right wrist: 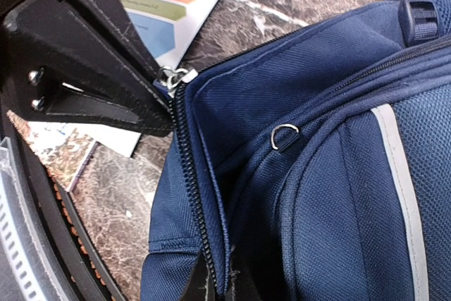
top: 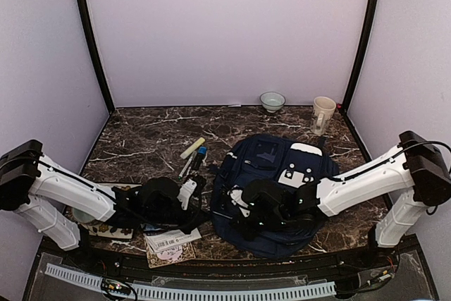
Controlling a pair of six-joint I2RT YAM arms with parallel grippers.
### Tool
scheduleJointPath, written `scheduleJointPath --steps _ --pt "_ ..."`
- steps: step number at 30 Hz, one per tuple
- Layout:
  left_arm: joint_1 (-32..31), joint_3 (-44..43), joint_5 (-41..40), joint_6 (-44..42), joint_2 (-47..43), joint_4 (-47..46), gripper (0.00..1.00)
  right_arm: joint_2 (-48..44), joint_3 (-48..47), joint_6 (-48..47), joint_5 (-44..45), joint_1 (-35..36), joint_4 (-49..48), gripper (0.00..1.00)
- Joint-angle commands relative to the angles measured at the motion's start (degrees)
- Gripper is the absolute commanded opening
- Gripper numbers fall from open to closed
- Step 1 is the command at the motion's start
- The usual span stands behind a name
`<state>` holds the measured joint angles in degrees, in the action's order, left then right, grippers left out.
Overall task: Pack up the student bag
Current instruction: Unzip the largest pocket of the student bag.
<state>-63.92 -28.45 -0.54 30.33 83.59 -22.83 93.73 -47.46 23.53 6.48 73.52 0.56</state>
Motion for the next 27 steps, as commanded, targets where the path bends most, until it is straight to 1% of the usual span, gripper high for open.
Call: scheduleJointPath --steps 1,4,9,17,23,27 --pt "0.20 0.27 -4.31 -1.44 -3.35 4.05 0.00 -1.97 3.57 1.00 3.00 0.31 4.22 0.00" --pt "0.22 -0.80 -5.47 -1.80 -3.03 5.60 0.00 -5.44 5.30 1.70 3.48 0.37 4.36 0.00" --pt "0.35 -2.60 -6.26 -2.29 -2.59 6.68 0.00 -8.47 7.32 2.54 3.95 0.80 4.15 0.00" --pt "1.78 -7.49 -10.03 -1.85 2.32 11.45 0.00 -10.96 8.42 4.07 6.63 1.30 6.27 0.00" --pt "4.68 -6.85 -7.99 -1.49 4.09 10.75 0.00 -14.28 9.80 5.53 8.97 1.39 7.53 0.00" --pt "6.70 -9.00 -7.54 -1.94 7.78 11.03 0.00 -16.70 10.51 6.08 9.99 1.50 8.30 0.00"
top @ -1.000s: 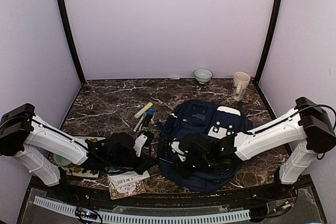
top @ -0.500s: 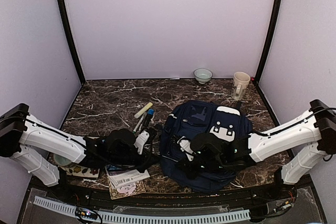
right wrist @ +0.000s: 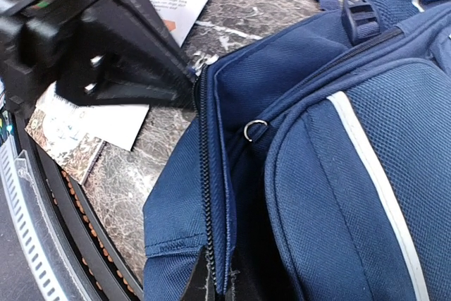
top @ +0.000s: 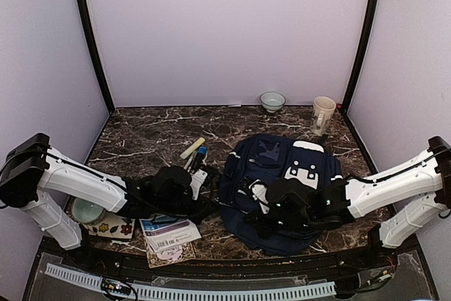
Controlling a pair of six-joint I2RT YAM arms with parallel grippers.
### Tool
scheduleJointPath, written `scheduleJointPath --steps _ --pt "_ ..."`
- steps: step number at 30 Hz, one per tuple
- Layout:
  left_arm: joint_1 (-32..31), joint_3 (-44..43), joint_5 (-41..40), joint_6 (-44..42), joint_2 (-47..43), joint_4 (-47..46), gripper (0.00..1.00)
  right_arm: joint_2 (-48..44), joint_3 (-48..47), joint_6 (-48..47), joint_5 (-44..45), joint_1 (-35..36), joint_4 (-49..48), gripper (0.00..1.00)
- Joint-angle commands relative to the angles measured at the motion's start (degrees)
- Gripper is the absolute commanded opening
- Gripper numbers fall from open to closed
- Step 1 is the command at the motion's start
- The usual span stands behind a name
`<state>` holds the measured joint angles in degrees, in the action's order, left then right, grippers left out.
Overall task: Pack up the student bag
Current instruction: Unzip the largest pocket of the student bag, then pick up the book at the center of the board.
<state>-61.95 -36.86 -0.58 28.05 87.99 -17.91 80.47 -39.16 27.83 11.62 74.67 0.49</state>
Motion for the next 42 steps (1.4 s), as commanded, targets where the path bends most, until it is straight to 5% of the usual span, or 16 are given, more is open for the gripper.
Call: scheduleJointPath --steps 1,21,30,32,33,36,39,42 --pt "5.29 -1.14 -6.57 0.50 4.43 5.96 0.00 -4.00 2.59 1.86 5.11 0.38 8.43 0.00" --pt "7.29 -20.07 0.91 -8.21 17.66 7.99 0.00 2.74 -2.14 4.30 16.87 0.15 4.82 0.00" --pt "9.47 -27.05 0.80 -14.07 22.44 11.22 0.00 5.93 -2.51 2.76 12.35 -2.95 -0.30 0.00" --pt "9.48 -27.84 -1.85 -14.60 22.54 12.77 0.00 6.38 -2.61 2.41 11.21 -3.51 -0.68 0.07" --pt "9.48 -27.90 -3.23 -14.81 22.39 13.52 0.01 6.45 -2.64 2.20 10.57 -3.68 -0.90 0.19" --pt "9.48 -27.75 -6.43 -15.11 21.26 15.61 0.14 5.86 -2.35 1.35 9.08 -4.08 -1.35 0.46" --pt "9.48 -27.56 -9.64 -15.47 19.21 18.07 0.54 3.88 -2.30 0.26 7.39 -4.16 -1.18 0.57" --pt "9.48 -26.89 -12.02 -15.40 15.32 19.83 0.72 0.46 -2.91 -1.14 5.55 -4.10 -0.20 0.62"
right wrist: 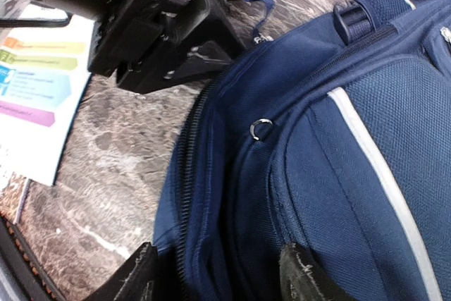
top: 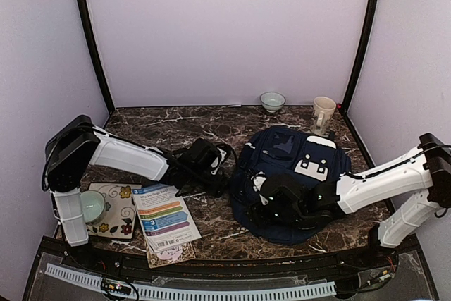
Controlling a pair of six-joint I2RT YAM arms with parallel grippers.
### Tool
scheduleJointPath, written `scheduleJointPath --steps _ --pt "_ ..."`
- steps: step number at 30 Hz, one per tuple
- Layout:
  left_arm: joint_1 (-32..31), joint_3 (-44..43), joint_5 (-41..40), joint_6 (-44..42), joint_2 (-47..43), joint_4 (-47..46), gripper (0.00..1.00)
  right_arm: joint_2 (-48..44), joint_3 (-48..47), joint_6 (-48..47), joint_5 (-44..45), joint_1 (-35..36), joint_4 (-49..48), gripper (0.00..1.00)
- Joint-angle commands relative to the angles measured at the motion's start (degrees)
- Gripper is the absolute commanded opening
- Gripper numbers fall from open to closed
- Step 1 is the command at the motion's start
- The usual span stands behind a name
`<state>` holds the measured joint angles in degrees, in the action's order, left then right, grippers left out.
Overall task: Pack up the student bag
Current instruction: Pick up the book at the center of the board.
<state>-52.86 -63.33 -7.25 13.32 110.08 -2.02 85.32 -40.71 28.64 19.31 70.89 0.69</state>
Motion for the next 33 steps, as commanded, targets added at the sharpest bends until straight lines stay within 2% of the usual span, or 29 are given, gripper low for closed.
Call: scheduleJointPath --steps 1,6,10,14,17,21,25,28,33 --pt "0.39 -0.09 -5.94 -0.61 -8.05 4.41 0.75 -5.21 -1.49 -2.46 -3.11 -0.36 -0.07 0.64" --pt "0.33 2.41 -9.12 0.17 -15.51 7.17 0.84 -13.39 -0.26 -3.58 -5.19 -0.33 -0.12 0.68" --pt "0.30 2.87 -16.01 1.88 -20.53 14.06 0.84 -20.34 3.56 -3.23 -3.54 -0.43 -2.38 0.73" --pt "0.30 5.33 -23.08 6.53 -26.04 21.79 0.83 -24.16 6.01 -1.74 -2.19 -0.40 -1.54 0.74" --pt "0.30 5.52 -23.24 10.58 -29.98 26.13 0.82 -25.50 7.75 -0.21 -1.64 -0.40 -1.60 0.76" --pt "0.13 5.70 -21.86 15.16 -33.78 29.98 0.82 -25.41 9.70 1.75 -1.85 -0.41 -4.63 0.78" --pt "0.13 4.25 -22.50 21.50 -34.36 39.66 0.80 -22.70 9.19 2.99 -6.48 -0.13 -6.19 0.78" --pt "0.13 3.29 -22.73 26.64 -35.32 46.43 0.81 -20.24 8.52 3.31 -6.73 1.07 -6.86 0.78" --pt "0.28 10.90 -20.45 31.79 -41.10 47.31 0.86 -17.17 8.32 4.54 -5.50 3.69 -8.59 0.78"
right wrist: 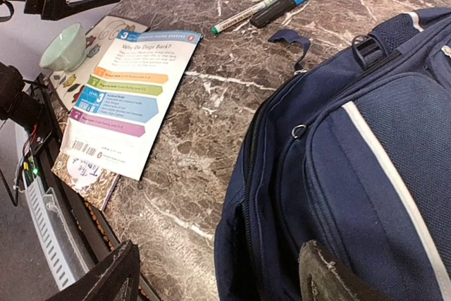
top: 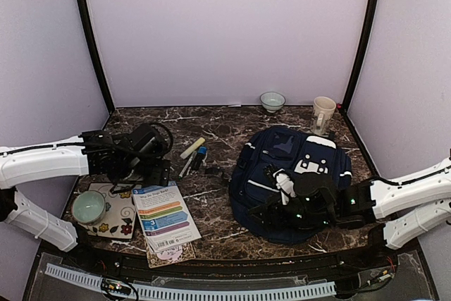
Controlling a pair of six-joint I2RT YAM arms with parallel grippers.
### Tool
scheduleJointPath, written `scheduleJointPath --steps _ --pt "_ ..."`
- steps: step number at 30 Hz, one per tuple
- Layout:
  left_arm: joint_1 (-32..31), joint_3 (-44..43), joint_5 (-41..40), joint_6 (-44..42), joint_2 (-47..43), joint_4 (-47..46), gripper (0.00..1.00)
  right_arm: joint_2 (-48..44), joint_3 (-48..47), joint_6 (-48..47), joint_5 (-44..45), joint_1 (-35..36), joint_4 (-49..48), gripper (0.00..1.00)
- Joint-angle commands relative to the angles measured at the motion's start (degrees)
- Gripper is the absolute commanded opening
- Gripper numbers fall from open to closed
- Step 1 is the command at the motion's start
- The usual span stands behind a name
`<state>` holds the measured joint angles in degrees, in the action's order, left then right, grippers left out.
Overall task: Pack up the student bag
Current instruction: Pick up the book at the center of the board.
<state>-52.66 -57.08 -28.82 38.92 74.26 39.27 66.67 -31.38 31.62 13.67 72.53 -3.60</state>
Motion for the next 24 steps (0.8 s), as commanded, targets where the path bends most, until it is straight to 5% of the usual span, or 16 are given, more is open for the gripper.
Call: scheduleJointPath --steps 1,9,15,24 --pt "0.10 5.62 0.86 7.75 -6.28 7.15 0.86 1.79 -0.52 1.74 0.21 2.57 -5.24 0.78" --pt "3.98 16.37 3.80 14.45 -15.20 4.15 0.87 5.59 0.87 1.75 -1.25 3.29 -9.74 0.79" --pt "10.72 27.93 9.97 14.19 -23.20 -9.61 0.87 9.24 -1.18 1.28 -1.81 3.27 -7.94 0.79" --pt "21.09 36.62 18.83 11.70 -21.37 -25.88 0.83 8.61 -1.18 0.37 -1.05 3.30 -9.36 0.79"
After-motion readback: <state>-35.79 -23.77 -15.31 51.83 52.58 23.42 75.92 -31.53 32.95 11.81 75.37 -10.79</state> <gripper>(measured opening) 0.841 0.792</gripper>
